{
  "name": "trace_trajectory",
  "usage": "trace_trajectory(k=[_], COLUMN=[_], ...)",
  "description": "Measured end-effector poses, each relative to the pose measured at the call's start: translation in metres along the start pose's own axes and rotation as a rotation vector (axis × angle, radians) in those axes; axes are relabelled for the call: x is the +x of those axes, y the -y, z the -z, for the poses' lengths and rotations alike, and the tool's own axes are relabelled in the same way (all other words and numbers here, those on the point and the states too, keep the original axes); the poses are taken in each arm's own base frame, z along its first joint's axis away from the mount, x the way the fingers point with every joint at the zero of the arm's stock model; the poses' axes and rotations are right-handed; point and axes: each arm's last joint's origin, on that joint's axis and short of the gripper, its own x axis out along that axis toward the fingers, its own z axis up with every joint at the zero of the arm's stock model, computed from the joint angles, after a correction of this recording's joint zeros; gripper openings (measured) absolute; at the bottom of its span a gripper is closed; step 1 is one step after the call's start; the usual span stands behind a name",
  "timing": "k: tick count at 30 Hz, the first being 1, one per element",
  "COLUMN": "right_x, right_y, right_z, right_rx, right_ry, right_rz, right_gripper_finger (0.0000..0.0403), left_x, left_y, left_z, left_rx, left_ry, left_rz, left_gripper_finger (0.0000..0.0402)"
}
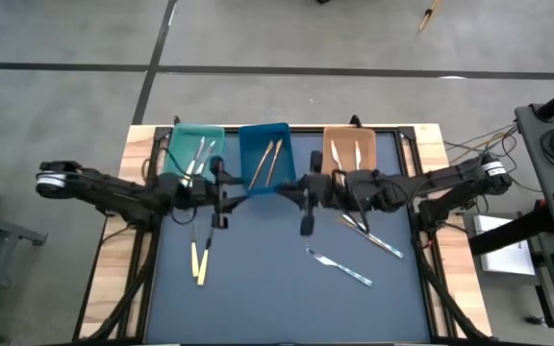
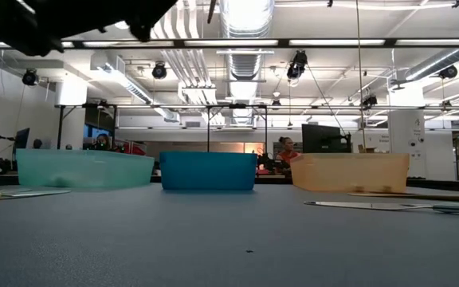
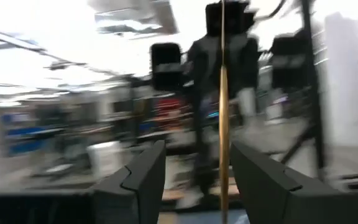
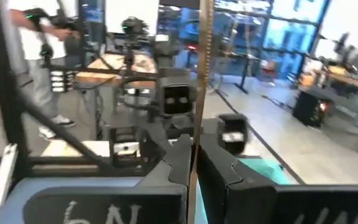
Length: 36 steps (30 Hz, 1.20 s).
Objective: Sort silverware by color (type)
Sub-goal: Put the gold table knife into the blue bin
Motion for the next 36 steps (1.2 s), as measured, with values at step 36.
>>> trace_trajectory(k=[36], right_x=[0.129], right_y=[0.202], right_z=[0.083], right_rx=[0.299], right_ry=[-0.217], right_rz=[0.338], right_gripper_finger=[0.0008], left_x=[-0.055], left_y=[-0.028], left_z=[-0.043], left_rx=[0.188], left_ry=[-0.001], left_rz=[-0.45], left_gripper_finger=[0.0132])
